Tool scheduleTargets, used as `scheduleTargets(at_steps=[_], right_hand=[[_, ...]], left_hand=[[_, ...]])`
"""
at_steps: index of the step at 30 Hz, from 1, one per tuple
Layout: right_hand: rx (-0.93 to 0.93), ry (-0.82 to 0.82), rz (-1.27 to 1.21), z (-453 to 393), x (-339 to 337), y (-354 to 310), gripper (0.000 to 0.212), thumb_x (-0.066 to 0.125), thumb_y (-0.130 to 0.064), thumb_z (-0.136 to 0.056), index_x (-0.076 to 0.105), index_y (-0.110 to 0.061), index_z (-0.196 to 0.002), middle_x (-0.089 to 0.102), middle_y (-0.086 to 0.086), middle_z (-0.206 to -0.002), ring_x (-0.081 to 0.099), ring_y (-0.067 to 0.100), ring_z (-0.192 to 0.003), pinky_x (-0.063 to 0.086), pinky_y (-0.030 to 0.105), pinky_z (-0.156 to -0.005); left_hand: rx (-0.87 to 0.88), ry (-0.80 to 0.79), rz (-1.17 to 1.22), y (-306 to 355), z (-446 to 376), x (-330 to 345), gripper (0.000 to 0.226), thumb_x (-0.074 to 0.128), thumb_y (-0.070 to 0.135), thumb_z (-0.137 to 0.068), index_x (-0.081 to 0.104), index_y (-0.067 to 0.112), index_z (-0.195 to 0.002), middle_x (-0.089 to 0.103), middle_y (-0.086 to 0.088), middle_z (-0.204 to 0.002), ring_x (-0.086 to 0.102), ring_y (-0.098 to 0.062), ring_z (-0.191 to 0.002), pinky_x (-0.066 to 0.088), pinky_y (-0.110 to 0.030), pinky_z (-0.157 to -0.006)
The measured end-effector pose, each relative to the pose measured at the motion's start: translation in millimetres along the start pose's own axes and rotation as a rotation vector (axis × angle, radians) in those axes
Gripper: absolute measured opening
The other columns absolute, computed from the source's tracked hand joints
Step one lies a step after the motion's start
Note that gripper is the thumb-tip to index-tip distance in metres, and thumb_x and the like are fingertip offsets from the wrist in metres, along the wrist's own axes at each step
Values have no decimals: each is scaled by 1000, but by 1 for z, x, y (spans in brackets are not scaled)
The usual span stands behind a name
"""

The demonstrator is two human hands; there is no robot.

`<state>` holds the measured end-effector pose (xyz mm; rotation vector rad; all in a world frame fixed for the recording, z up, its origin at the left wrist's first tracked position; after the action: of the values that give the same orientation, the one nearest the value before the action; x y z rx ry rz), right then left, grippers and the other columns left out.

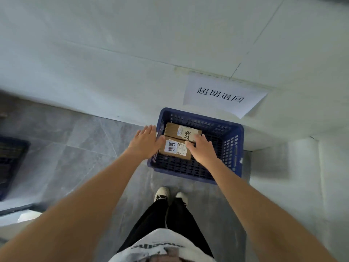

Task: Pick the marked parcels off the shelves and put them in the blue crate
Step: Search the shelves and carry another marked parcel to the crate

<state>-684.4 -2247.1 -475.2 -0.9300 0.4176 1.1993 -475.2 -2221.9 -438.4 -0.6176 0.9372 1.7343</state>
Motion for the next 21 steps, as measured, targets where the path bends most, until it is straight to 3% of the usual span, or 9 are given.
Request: scheduleTargets(at_steps=[3,6,12,17,21], right_hand=[[-56,-19,45,20,-13,-31,63,37,-47,-101,30,-9,-150,30,12,-156,29,29,-143,21,44,-117],[-115,-49,81,36,-18,-55,66,38,-49,-101,30,-7,-150,30,12,-157,28,28,-145,26,40,-114],[-266,-123,182,66,-15,-104,73,33,-54,-101,15,-9,-156,11,8,-164,9,22,-151,18,39,-119],[-380,-182,264,97,2,-149,70,34,-54,-101,18,-13,-156,15,8,-163,18,26,-149,22,42,-118],[-518,-247,368,125,38,-200,71,31,-54,-102,15,-12,-156,12,7,-164,11,21,-151,14,38,-121]], left_hand=[[-33,42,0,-12,33,-25,69,20,48,-102,5,4,-154,6,-12,-162,3,-23,-150,4,-38,-122],[-100,65,8,-30,64,-30,68,18,47,-103,4,4,-154,4,-11,-162,1,-22,-150,2,-38,-121],[-250,135,117,-57,139,-21,63,17,41,-104,4,4,-154,5,-11,-162,1,-22,-150,1,-38,-121],[-375,210,195,-83,210,0,62,18,40,-105,6,3,-154,8,-10,-162,3,-23,-150,2,-39,-120],[-501,263,298,-113,277,21,62,18,40,-105,7,4,-154,8,-8,-162,2,-21,-150,1,-37,-121]])
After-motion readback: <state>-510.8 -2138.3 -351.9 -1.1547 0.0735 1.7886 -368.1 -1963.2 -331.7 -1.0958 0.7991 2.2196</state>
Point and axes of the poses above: each hand's wrist, its own z-axis away from the middle knuckle, its own x-axis out of the palm, y = z × x, the point moved 4 cm from there along -z, towards the middle knuckle
